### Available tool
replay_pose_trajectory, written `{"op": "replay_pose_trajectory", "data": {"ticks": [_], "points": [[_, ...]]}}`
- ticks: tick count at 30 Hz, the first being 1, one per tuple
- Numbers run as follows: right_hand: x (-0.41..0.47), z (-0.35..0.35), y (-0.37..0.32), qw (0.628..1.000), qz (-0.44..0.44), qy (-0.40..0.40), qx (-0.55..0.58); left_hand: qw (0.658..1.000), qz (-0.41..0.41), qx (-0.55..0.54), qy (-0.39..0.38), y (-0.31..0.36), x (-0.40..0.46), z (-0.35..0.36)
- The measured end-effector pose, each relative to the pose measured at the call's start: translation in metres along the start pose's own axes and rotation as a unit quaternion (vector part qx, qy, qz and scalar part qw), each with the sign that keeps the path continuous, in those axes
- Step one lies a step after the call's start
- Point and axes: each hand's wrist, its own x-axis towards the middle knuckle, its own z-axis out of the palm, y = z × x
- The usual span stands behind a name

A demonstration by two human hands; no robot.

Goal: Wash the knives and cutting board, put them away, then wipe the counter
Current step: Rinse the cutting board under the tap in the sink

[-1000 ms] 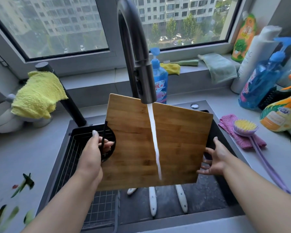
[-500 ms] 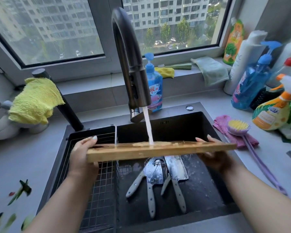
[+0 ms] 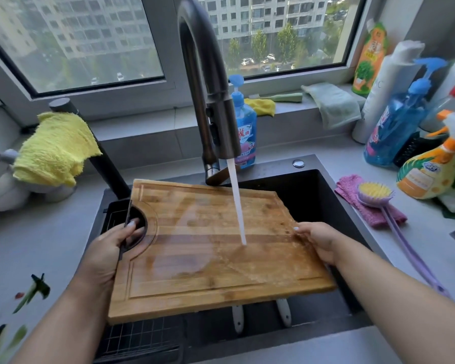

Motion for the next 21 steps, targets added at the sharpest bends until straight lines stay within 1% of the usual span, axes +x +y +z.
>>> {"op": "replay_pose_trajectory", "data": {"ticks": [3,6,9,11,15,19,21], "points": [[0.01,0.016,0.013,0.999,0.034,0.016,0.007,0.999,0.037,0.015,0.004,0.005,-0.005,0.001],[0.012,0.032,0.018,0.998,0.041,0.036,0.014,0.996,0.075,0.044,0.004,0.008,-0.009,0.001],[0.014,0.041,0.013,0.997,0.051,0.063,-0.012,0.995,0.083,0.047,0.0,0.004,-0.013,0.005],[0.011,0.04,0.008,0.994,0.057,0.08,-0.038,0.997,0.07,0.043,0.001,-0.003,-0.013,0.007],[0.008,0.022,-0.001,0.983,0.056,0.155,-0.075,0.999,0.021,0.034,-0.006,-0.028,-0.01,0.016],[0.026,-0.016,0.006,0.971,0.068,0.199,-0.114,0.996,-0.015,0.085,-0.032,-0.055,-0.007,0.031],[0.002,-0.015,-0.001,0.967,0.056,0.219,-0.115,0.99,-0.027,0.122,-0.063,-0.064,-0.006,0.034]]}}
